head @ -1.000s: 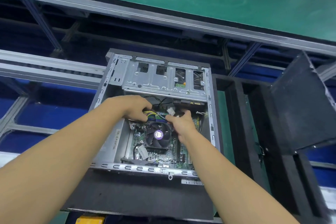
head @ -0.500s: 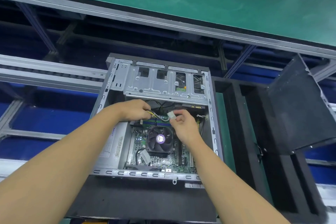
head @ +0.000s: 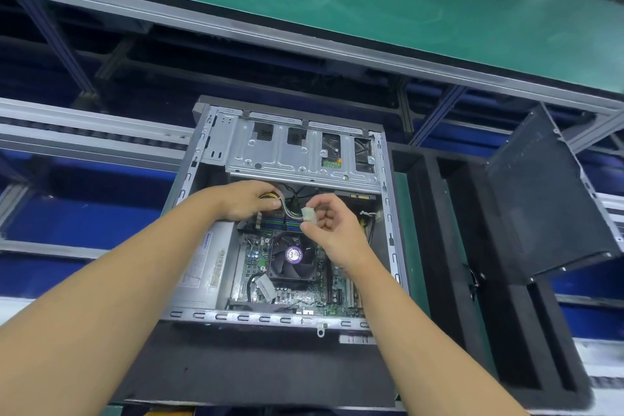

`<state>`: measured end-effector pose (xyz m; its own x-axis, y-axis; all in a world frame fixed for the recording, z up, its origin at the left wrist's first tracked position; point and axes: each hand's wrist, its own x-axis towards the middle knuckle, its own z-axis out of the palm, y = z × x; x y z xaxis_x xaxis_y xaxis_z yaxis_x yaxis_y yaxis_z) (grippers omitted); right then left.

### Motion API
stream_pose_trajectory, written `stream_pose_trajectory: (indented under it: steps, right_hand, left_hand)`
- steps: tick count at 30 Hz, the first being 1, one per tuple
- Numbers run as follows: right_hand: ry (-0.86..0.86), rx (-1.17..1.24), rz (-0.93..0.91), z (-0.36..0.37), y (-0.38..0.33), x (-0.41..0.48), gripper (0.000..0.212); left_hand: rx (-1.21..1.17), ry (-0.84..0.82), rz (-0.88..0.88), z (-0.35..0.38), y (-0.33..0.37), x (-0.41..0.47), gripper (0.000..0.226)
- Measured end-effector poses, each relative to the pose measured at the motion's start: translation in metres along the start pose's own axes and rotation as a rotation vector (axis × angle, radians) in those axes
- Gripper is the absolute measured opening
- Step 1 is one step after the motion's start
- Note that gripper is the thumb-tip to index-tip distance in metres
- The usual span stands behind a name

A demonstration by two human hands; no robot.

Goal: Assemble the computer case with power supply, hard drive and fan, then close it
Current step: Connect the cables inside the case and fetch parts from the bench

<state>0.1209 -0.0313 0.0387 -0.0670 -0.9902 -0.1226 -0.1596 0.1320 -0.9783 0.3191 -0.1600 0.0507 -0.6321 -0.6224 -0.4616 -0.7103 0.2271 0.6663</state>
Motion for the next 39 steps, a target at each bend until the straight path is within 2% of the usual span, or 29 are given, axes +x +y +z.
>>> stream_pose_trajectory:
  steps: [5,10,14,20,24,31,36,39]
  right_hand:
    - [0.07,-0.098,0.04,0.001,0.0,0.001,0.027]
    - [0.115,-0.595,0.123,-0.005,0.01,0.002,0.01]
    - [0.159,-0.736,0.108,-0.001,0.014,0.008,0.019]
    - [0.137,-0.796,0.15,-0.002,0.017,0.017,0.037]
    - [0.057,-0.793,0.119,-0.002,0.022,0.018,0.037]
    - [-0.041,-0.819,0.129,-0.008,0.024,0.028,0.05]
    - [-0.026,-1.033,0.03,0.001,0.027,0.039,0.033]
    - [-0.002,-1.168,0.048,-0.001,0.029,0.045,0.023]
  left_hand:
    - [-0.025,0.023,0.025,-0.002,0.001,-0.005,0.029]
    - [0.026,-0.083,0.032,0.001,0.006,-0.006,0.041]
    - [0.189,-0.062,0.053,0.008,0.011,0.0,0.042]
    - [0.363,-0.083,0.069,0.017,0.024,0.011,0.025]
    - [0.238,-0.118,0.047,0.018,0.023,0.018,0.023]
    - [-0.192,0.002,-0.094,0.016,0.012,0.02,0.034]
    - [-0.313,0.015,-0.142,0.017,0.013,0.02,0.036]
    - [-0.21,0.032,-0.156,0.017,0.012,0.023,0.029]
